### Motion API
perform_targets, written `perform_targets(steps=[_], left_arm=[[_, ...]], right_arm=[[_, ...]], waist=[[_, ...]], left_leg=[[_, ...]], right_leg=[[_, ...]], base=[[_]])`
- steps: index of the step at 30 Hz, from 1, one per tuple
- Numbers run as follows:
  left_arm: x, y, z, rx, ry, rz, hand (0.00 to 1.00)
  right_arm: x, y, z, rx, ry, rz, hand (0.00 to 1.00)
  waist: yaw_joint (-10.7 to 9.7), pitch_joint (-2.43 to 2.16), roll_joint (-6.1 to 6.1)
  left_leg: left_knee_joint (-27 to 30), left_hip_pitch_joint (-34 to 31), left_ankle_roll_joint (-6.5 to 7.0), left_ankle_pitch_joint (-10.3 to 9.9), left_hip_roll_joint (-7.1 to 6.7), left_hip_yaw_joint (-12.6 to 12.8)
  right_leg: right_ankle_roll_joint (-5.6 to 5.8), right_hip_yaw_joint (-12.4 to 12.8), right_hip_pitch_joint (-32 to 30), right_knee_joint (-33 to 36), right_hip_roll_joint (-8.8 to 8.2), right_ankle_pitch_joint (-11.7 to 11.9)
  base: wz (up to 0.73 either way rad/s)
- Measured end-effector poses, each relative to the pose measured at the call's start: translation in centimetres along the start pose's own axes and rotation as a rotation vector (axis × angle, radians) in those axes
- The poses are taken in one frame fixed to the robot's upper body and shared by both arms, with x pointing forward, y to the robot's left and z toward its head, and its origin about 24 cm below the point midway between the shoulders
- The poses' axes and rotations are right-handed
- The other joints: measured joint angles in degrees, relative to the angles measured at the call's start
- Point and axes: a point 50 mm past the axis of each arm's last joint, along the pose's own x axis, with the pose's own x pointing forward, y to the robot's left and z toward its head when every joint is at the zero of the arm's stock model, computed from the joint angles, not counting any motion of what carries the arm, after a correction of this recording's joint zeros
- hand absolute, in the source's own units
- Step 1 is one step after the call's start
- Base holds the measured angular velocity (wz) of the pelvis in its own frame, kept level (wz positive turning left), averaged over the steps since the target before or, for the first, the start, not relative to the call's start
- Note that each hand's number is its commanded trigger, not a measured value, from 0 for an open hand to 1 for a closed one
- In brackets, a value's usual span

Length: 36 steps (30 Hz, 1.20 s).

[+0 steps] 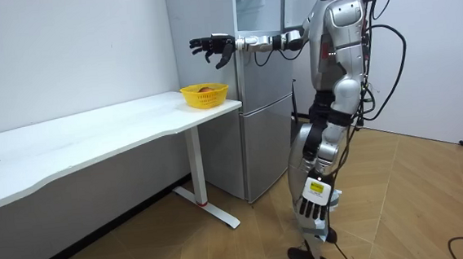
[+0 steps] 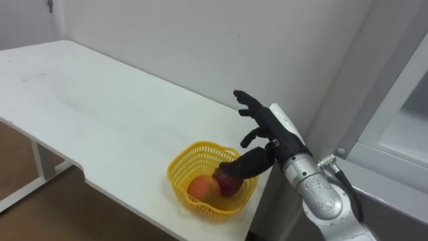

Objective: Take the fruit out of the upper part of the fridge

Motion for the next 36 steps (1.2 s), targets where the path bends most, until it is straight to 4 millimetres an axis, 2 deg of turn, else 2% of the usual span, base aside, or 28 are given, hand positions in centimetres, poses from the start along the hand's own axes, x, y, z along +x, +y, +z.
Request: perform_targets(steps=[6, 25, 31, 35, 36], left_arm=[[0.0, 0.0, -0.1, -0.002, 0.011, 0.01, 0.0], [0.0, 0.2, -0.4, 0.008, 0.027, 0.022, 0.0], [0.0, -0.1, -0.3, 0.011, 0.022, 0.016, 0.0], [0.0, -0.7, -0.8, 0.006, 0.031, 0.004, 0.0], [0.0, -0.9, -0.9, 0.0, 0.031, -0.002, 0.0]], right_arm=[[0.0, 0.0, -0.3, 0.001, 0.023, 0.001, 0.0], [-0.2, 0.1, -1.2, 0.018, 0.063, 0.019, 0.0], [-0.1, 0.1, -0.8, 0.056, 0.045, 0.023, 0.0], [-0.2, 0.1, 1.1, 0.104, -0.045, 0.026, 0.0], [-0.3, 0.1, 2.2, 0.106, -0.095, 0.028, 0.0]], waist=[[0.02, -0.34, 0.18], [0.1, -0.28, 0.29], [-0.05, -0.27, 1.08], [-0.55, -0.43, 2.9], [-0.61, -0.66, 3.36]], left_leg=[[0.01, 0.1, 0.01, 0.01, 0.0, 0.0], [0.1, 1.14, 0.01, 0.01, 0.0, 0.14], [0.15, 1.31, 0.02, 0.01, 0.01, 0.27], [-0.02, 1.77, 0.07, -0.02, 0.08, 0.84], [-0.24, 2.05, 0.08, -0.02, 0.13, 1.19]], right_leg=[[0.01, -0.05, 0.17, 0.0, -0.03, 0.01], [0.15, -0.17, 1.47, -0.1, -0.06, 0.09], [0.15, 0.08, 1.58, -0.01, -0.09, 0.09], [0.16, 0.61, 1.49, -0.02, -0.09, 0.09], [0.16, 1.1, 1.44, 0.0, -0.05, 0.09]], base=[[0.0], [0.0], [-0.01], [-0.08], [-0.24]])
